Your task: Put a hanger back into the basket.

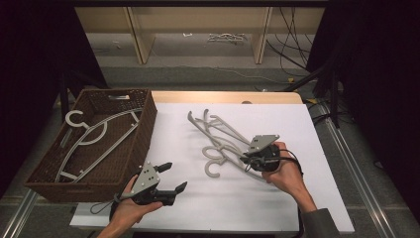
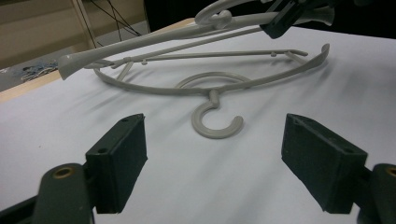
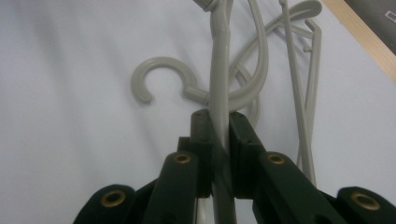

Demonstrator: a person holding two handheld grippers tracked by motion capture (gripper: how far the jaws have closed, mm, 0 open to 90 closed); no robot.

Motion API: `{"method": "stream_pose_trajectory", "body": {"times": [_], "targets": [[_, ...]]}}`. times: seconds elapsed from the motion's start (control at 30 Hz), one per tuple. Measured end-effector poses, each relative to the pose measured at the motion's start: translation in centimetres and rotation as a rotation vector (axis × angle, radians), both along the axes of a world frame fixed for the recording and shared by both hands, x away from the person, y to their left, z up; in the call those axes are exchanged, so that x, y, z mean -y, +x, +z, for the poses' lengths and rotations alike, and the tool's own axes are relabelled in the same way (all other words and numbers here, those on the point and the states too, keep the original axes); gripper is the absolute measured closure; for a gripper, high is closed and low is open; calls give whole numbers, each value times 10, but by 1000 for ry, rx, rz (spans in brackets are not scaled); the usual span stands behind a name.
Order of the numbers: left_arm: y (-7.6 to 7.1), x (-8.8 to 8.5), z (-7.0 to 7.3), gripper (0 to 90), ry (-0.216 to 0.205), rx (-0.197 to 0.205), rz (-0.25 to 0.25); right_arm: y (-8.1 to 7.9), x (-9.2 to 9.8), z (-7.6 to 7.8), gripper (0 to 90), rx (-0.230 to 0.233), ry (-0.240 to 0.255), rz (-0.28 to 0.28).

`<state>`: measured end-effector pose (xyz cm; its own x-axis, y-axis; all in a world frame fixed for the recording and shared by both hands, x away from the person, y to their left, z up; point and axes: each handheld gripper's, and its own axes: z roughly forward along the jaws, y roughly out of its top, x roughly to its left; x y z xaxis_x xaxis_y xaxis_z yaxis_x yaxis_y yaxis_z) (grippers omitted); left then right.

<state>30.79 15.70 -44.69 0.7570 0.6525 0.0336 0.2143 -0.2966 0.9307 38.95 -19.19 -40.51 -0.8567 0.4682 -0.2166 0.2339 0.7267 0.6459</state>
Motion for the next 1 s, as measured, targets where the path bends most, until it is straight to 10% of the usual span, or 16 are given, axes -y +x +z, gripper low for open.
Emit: {"method": "stream_pose_trajectory", "body": {"times": [0.5,0.6,0.7,1.0], "targets": [[9,6,1,236,48,72,9,-19,-16,3,825,-21,-13,96],[13,10,2,300,-31,15,3,-21,-19,3,826,-20,-17,128],[15,16,5,277,41,101,-15,-23,-22,3,825,-23,-18,153],[27,25,5,231,116,119,-42,-30,-27,5,825,-47,-6,209]]}}
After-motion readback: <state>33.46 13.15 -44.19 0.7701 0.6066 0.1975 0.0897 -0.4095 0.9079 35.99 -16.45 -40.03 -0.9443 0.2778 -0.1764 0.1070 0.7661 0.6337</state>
